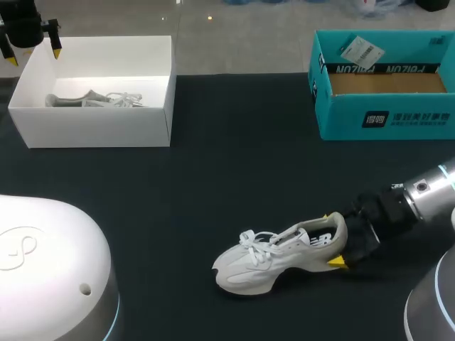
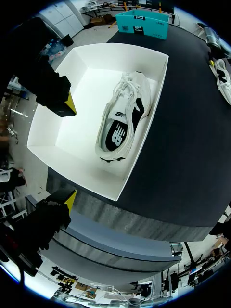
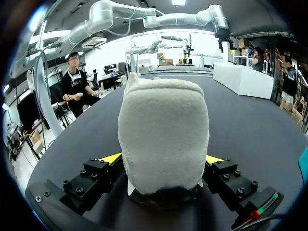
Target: Take the shoe out of the shoebox, open the shoe tongue, remove and reinsert the insole, then place the shoe into the shoebox
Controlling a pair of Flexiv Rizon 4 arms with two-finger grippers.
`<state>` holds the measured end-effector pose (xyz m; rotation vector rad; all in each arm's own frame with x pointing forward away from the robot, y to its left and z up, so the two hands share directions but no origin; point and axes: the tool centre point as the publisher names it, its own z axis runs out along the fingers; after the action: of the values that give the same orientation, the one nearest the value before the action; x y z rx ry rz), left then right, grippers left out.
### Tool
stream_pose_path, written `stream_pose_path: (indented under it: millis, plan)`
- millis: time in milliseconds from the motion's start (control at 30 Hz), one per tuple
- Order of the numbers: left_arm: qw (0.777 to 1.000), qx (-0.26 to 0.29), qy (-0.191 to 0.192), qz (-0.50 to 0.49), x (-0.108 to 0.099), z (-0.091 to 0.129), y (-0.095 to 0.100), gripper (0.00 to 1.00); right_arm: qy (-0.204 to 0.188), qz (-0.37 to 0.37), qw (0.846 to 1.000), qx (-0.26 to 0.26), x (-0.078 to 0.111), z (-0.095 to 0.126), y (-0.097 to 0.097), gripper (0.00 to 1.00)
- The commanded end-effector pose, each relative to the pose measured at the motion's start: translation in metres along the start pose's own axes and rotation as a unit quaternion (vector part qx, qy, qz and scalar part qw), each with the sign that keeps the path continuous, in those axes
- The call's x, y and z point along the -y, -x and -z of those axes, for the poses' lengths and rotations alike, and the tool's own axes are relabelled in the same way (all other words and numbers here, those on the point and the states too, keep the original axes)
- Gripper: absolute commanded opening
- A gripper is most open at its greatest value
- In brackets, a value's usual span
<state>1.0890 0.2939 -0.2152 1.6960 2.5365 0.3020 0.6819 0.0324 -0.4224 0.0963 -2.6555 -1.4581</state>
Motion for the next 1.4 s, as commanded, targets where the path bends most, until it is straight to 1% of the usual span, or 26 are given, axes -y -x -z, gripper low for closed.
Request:
stream_pose_path:
  millis: [33,67,100,133,500,633,733,867,967,1100,1233,1400]
  plan:
    - [1.0,-0.001,0.002,0.0,0.001,0.001,0.0,1.0,-0.003,-0.003,1.0,0.003,0.004,-0.007,-0.003,1.0]
    - [1.0,-0.001,0.002,0.0,0.001,0.001,0.0,1.0,-0.004,-0.006,1.0,0.005,0.005,-0.007,-0.003,0.76]
    - [1.0,-0.001,0.002,0.0,0.001,0.001,0.0,1.0,-0.008,-0.009,1.0,0.011,0.006,-0.007,-0.003,0.35]
    - [1.0,-0.001,0.002,0.0,0.001,0.001,0.0,1.0,-0.008,-0.013,1.0,0.01,0.006,-0.007,-0.002,0.0]
    - [1.0,-0.001,0.002,0.0,0.001,0.001,0.0,1.0,0.002,-0.036,0.999,0.039,0.005,-0.004,-0.006,0.0]
    - [1.0,-0.001,0.002,0.0,0.001,0.001,0.0,1.0,0.003,-0.045,0.996,0.074,-0.003,0.008,-0.007,0.0]
    - [1.0,-0.001,0.002,0.0,0.001,0.001,0.0,1.0,-0.009,-0.046,0.994,0.098,-0.005,0.018,-0.005,0.0]
    - [1.0,-0.001,0.002,0.0,0.001,0.001,0.0,1.0,-0.003,-0.055,0.991,0.119,-0.006,0.026,-0.002,0.0]
    - [1.0,-0.001,0.002,0.0,0.001,0.001,0.0,1.0,0.004,-0.059,0.99,0.131,-0.006,0.026,-0.003,0.0]
    - [1.0,-0.001,0.002,0.0,0.001,0.001,0.0,1.0,0.021,-0.069,0.987,0.143,-0.004,0.022,-0.004,0.0]
    - [1.0,-0.001,0.002,0.0,0.001,0.001,0.0,1.0,0.02,-0.073,0.988,0.138,-0.001,0.015,-0.005,0.0]
    - [1.0,-0.001,0.002,0.0,0.001,0.001,0.0,1.0,0.015,-0.074,0.988,0.134,0.001,0.012,-0.003,0.0]
